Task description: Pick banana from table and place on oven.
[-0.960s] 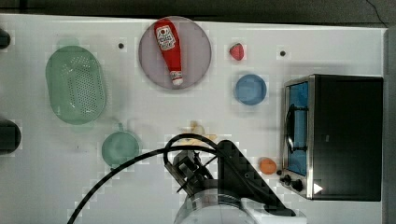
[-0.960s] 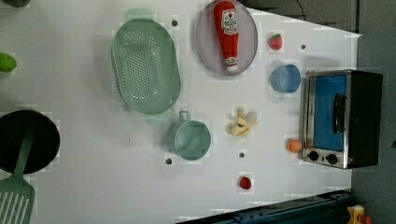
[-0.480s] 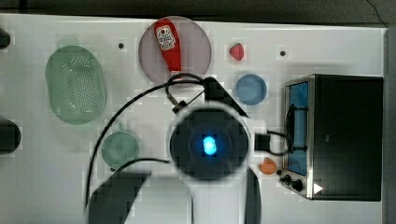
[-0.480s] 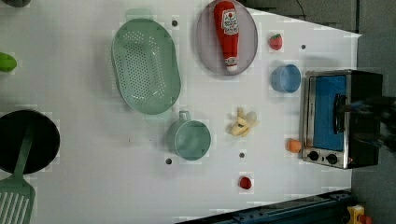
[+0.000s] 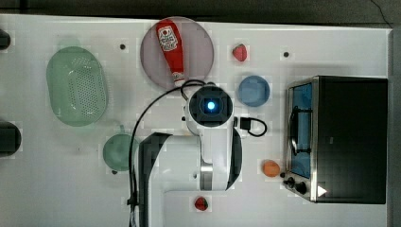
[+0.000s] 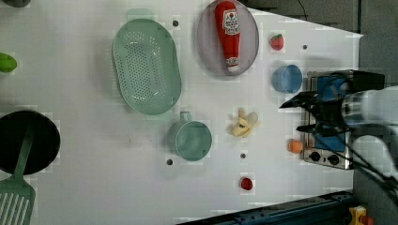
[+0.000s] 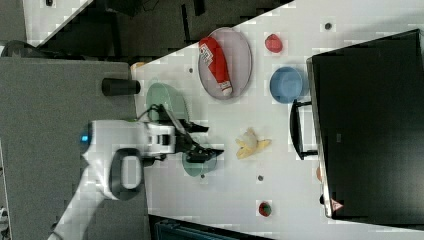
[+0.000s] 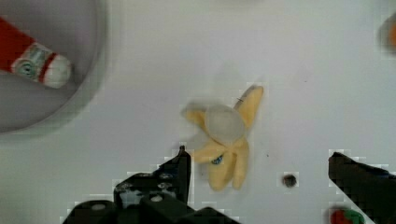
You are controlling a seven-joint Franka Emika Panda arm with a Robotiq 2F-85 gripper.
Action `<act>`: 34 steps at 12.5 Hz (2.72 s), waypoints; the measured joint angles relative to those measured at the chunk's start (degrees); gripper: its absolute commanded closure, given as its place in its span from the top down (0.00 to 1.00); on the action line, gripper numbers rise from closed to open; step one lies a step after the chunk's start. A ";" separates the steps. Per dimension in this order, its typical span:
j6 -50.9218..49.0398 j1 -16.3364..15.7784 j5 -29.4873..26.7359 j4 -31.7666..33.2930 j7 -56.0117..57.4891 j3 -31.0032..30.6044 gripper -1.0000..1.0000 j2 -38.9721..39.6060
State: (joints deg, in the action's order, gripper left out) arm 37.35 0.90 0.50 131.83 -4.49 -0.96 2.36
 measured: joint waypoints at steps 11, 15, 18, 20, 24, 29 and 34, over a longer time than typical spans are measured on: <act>23.64 0.16 0.97 5.93 -5.97 -3.73 1.00 17.88; 26.72 -0.80 0.00 8.06 -6.27 -3.08 0.59 20.50; 27.28 -1.25 -0.66 8.06 -6.49 -1.73 0.25 19.79; 27.22 0.25 -0.82 7.05 -6.61 -2.78 0.20 19.51; 23.70 0.08 -1.09 6.15 -6.74 -2.81 0.20 12.71; -3.13 0.16 -0.80 -2.91 -6.74 -1.98 0.20 -3.46; -16.35 -0.23 -0.31 -19.19 -6.78 1.32 0.20 -11.41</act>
State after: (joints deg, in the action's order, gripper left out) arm 21.00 0.67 0.19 112.63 -11.27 0.36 -9.06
